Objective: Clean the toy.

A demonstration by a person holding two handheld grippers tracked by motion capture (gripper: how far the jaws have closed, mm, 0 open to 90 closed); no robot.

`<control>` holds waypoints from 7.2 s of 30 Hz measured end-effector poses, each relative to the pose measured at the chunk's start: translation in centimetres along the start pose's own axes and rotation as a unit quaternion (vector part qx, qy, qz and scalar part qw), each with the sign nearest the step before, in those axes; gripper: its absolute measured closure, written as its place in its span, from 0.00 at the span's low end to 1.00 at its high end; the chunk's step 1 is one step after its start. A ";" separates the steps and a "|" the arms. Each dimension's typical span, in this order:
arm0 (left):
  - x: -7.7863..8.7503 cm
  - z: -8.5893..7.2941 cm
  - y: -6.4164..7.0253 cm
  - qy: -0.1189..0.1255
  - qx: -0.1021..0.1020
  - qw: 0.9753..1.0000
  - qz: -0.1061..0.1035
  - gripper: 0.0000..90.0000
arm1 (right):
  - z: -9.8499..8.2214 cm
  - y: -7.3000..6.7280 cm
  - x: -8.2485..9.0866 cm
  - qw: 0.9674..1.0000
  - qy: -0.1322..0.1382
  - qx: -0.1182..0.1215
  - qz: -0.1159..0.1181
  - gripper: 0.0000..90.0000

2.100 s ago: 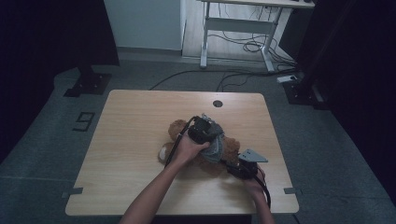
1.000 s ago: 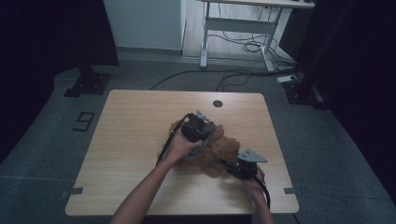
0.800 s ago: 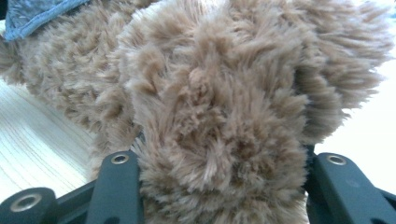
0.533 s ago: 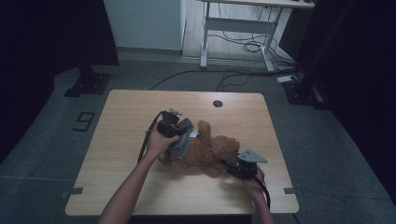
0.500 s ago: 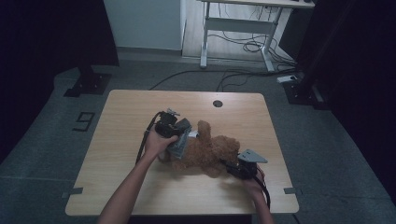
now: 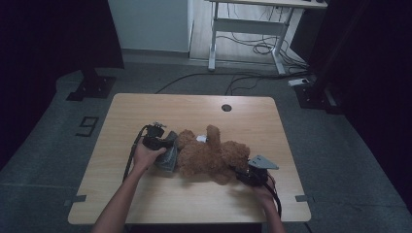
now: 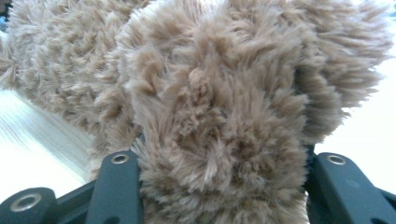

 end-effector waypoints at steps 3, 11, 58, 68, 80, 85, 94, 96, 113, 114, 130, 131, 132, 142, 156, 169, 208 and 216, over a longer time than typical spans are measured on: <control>2.3 1.6 1.0 0.038 -0.010 0.999 -0.002 0.85 | 0.0 0.0 0.0 1.000 0.000 -0.001 -0.001 0.53; 6.2 5.8 8.9 0.096 -0.080 0.990 -0.067 0.85 | 0.1 0.0 -0.1 1.000 0.003 -0.006 -0.005 0.53; -1.1 2.6 1.5 0.080 0.016 0.997 -0.012 0.86 | 1.7 0.9 -2.3 1.000 0.007 -0.019 -0.015 0.56; 1.7 5.2 1.4 0.113 0.005 0.993 -0.021 0.85 | 2.4 2.5 -3.8 1.000 0.020 0.008 -0.023 0.55; 0.5 7.6 8.7 0.085 -0.059 0.993 -0.061 0.84 | 2.0 2.0 -3.4 0.999 0.027 0.029 -0.017 0.52; -0.6 6.9 8.7 0.066 -0.054 0.994 -0.063 0.85 | 1.7 1.9 -3.2 0.999 0.026 0.036 -0.013 0.49; -0.1 4.1 9.2 0.082 -0.058 0.992 -0.073 0.86 | 1.8 1.6 -1.9 1.000 0.013 0.006 -0.020 0.15; -0.1 3.4 9.3 0.083 -0.061 0.992 -0.074 0.87 | 2.2 1.5 -1.1 1.000 0.024 0.000 -0.012 0.14; 1.6 -0.2 10.3 0.102 -0.082 0.988 -0.083 0.87 | 5.4 1.2 -1.2 0.997 0.010 -0.049 0.067 0.19; 1.6 -0.3 10.4 0.102 -0.083 0.988 -0.083 0.87 | 5.2 1.1 -1.2 0.997 0.008 -0.048 0.066 0.21; 5.3 0.9 13.3 0.109 -0.117 0.984 -0.082 0.85 | 2.5 0.1 0.2 0.997 0.031 -0.039 0.059 0.44; 5.5 1.6 13.7 0.111 -0.121 0.983 -0.082 0.85 | 2.4 0.1 0.2 0.997 0.033 -0.039 0.060 0.44; 5.5 2.3 14.2 0.113 -0.123 0.982 -0.082 0.85 | 2.3 0.1 0.2 0.997 0.034 -0.038 0.060 0.44; 1.4 3.3 14.4 0.093 -0.103 0.987 -0.079 0.85 | 1.6 0.1 0.6 0.997 0.034 -0.034 0.053 0.44; 3.6 -0.1 6.5 0.113 -0.058 0.992 -0.026 0.85 | 1.8 0.2 0.3 0.998 0.040 -0.043 0.037 0.45; 4.8 -0.7 3.6 0.115 -0.039 0.993 -0.002 0.85 | 1.9 0.4 0.2 0.997 0.041 -0.049 0.038 0.46; 1.2 4.2 15.7 0.093 -0.144 0.985 -0.007 0.86 | 1.7 0.4 0.2 0.998 0.039 -0.043 0.038 0.46; 3.2 2.2 10.0 0.101 -0.091 0.991 -0.007 0.86 | 1.6 0.6 0.1 0.997 0.040 -0.048 0.037 0.46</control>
Point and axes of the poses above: each handheld gripper's, and its own axes: x roughly backward along the jaws, z roughly out of its top, y roughly to its right, the point moved 9 cm from there along -x, roughly forward along the jaws, and after that the axes turned 6 degrees about -y, right-handed, at the moved point
